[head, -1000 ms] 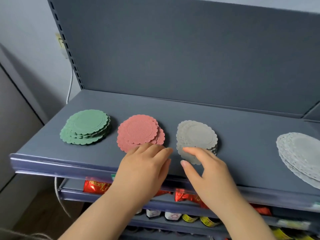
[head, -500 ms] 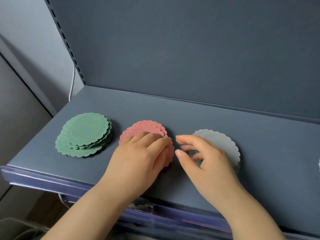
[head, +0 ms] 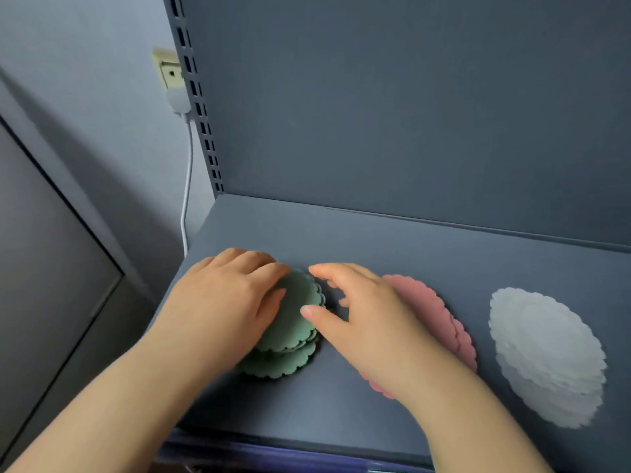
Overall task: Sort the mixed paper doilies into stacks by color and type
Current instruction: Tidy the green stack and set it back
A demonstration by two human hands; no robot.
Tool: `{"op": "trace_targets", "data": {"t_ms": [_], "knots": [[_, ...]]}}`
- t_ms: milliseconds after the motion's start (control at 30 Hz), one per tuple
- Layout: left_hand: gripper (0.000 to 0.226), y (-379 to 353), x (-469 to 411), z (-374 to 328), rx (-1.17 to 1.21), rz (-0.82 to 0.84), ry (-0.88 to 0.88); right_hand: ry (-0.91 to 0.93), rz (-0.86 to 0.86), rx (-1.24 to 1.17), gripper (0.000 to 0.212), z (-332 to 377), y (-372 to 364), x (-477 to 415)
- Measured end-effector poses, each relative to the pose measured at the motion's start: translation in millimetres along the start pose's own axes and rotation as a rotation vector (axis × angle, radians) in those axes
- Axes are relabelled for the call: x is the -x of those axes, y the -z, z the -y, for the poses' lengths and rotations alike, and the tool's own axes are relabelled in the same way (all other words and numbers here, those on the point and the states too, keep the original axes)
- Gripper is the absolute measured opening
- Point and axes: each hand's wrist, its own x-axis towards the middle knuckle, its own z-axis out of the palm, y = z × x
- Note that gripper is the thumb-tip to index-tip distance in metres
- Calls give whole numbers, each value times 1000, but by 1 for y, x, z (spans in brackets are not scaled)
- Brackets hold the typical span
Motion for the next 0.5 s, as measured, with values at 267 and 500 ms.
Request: {"op": "trace_targets", "data": {"t_ms": [267, 500], "knots": [[59, -26, -2, 18, 162, 42, 64, -372, 280, 102, 70, 15, -9, -40], [77, -23, -11, 30, 134, 111, 101, -390, 408, 133, 69, 21, -5, -52]]}}
